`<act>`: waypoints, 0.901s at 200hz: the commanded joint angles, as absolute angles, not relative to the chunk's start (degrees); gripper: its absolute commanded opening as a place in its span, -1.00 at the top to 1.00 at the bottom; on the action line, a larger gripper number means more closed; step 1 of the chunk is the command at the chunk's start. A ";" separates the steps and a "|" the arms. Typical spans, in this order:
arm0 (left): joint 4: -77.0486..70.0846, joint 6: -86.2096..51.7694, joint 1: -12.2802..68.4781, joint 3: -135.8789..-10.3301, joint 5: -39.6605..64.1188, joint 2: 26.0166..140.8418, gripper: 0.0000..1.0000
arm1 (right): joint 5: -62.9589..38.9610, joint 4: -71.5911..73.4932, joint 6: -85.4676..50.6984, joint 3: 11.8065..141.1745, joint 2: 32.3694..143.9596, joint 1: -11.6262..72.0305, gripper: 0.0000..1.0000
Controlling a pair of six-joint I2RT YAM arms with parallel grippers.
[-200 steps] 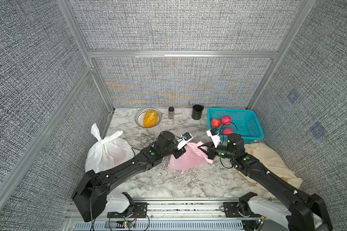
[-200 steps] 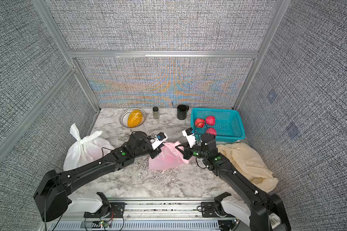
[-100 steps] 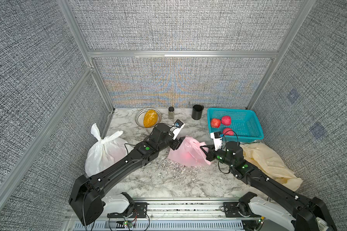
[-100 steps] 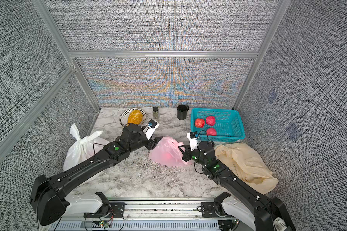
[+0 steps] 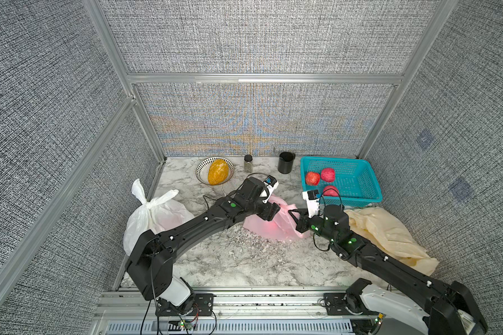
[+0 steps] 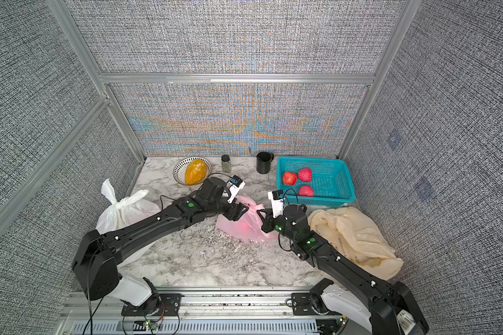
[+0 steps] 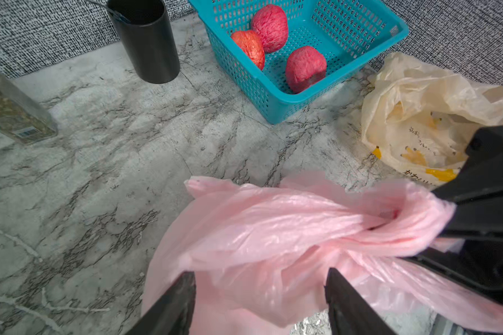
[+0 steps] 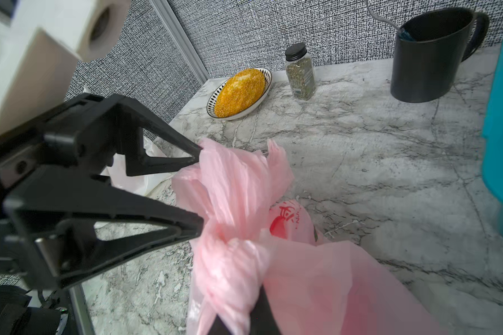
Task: Untie the knot of a plastic bag & take out the apple
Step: Untie the plastic bag at the center of the board.
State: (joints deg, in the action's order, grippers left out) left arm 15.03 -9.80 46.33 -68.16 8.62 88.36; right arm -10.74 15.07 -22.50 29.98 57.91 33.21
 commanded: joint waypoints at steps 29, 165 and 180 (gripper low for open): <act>12.12 -16.29 46.42 -69.70 7.97 91.78 -0.44 | -9.33 14.20 -20.79 29.19 56.86 34.75 1.00; 15.71 -18.90 46.23 -70.32 0.43 90.59 1.00 | -0.86 -1.39 -13.27 35.75 50.30 35.00 -0.10; 16.24 -18.52 46.23 -70.39 0.77 90.00 1.00 | -1.63 -3.23 -10.31 39.54 52.38 35.05 -0.12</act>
State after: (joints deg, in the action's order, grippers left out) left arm 15.14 -19.44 46.39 -70.30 2.22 91.00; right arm -2.44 1.89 -16.16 35.27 50.35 34.94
